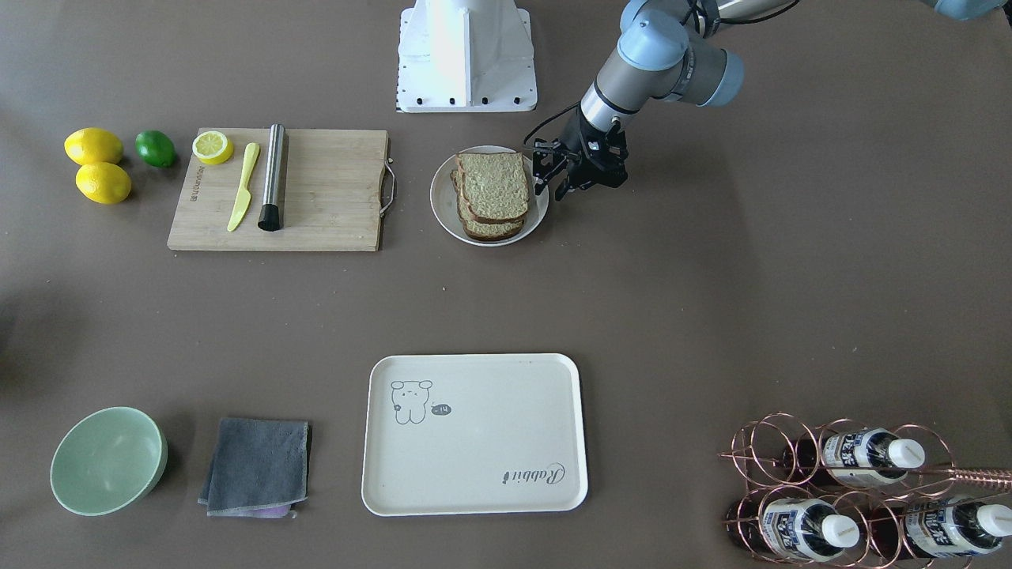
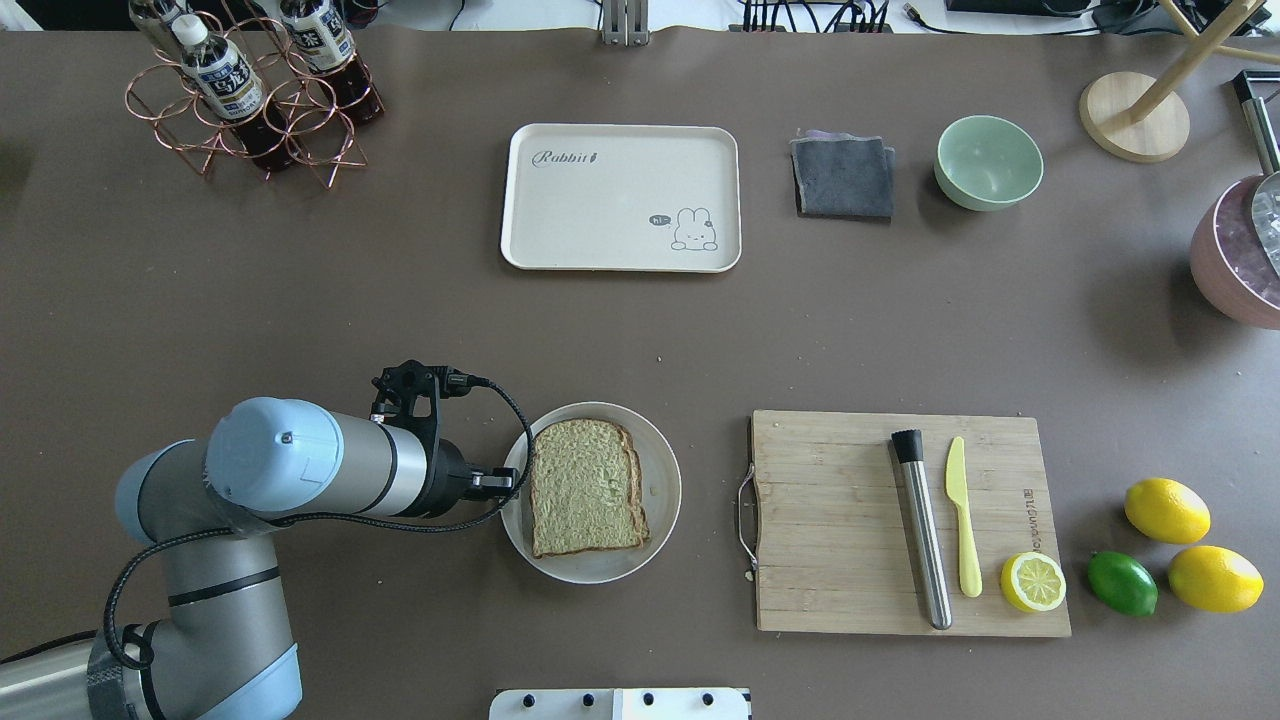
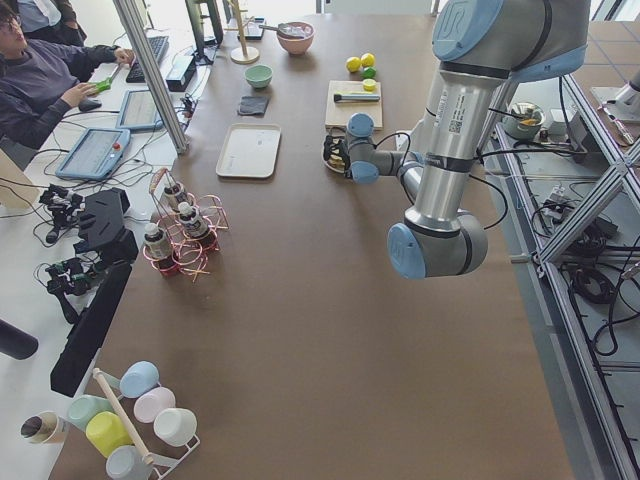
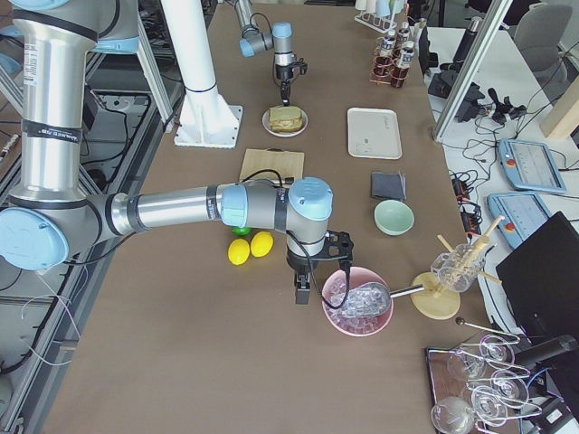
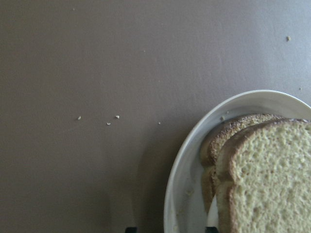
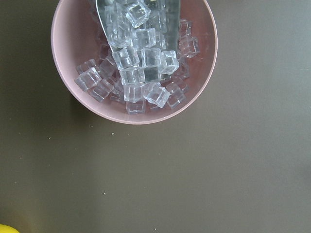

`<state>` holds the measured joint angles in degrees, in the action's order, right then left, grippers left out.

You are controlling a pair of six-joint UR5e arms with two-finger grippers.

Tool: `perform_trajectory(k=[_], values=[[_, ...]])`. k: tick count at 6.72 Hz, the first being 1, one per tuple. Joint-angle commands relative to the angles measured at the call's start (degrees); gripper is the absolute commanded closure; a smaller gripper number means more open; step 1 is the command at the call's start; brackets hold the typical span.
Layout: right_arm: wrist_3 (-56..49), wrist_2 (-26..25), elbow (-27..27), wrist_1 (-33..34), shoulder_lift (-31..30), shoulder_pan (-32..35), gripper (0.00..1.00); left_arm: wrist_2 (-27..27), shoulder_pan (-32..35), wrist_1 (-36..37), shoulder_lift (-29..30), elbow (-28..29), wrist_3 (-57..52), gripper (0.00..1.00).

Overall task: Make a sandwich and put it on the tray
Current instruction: 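Reach the left gripper to the white plate rim and grasp it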

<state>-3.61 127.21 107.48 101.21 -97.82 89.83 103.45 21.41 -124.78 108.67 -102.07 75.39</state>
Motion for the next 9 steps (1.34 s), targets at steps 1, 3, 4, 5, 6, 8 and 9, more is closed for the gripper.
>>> perform_trajectory(k=[1,3,4,5,6,8,9], values=[[0.0,0.0,-0.3,0.0,0.1,0.0,0.00,0.0,0.0,-0.1,0.0,0.1,-0.1,0.64],[0.0,-0.1,-0.4,0.0,0.1,0.0,0.00,0.0,-0.1,0.0,0.1,0.1,-0.2,0.64],[0.0,-0.1,-0.5,-0.1,0.2,0.0,0.00,0.0,-0.1,-0.1,0.1,0.3,-0.2,0.64],[0.0,-0.1,-0.5,-0.1,0.1,0.0,0.00,0.0,-0.1,-0.1,0.1,0.6,-0.2,0.64],[0.0,-0.1,-0.8,-0.1,0.2,0.0,0.00,0.0,-0.1,-0.1,0.8,1.1,-0.2,0.67],[0.1,-0.2,-0.8,-0.1,0.3,0.0,0.00,0.0,0.0,0.0,2.2,2.0,-0.2,1.00],[0.2,-0.2,-0.8,-0.1,0.3,0.0,0.00,0.0,0.2,0.0,2.2,2.1,-0.3,1.00]])
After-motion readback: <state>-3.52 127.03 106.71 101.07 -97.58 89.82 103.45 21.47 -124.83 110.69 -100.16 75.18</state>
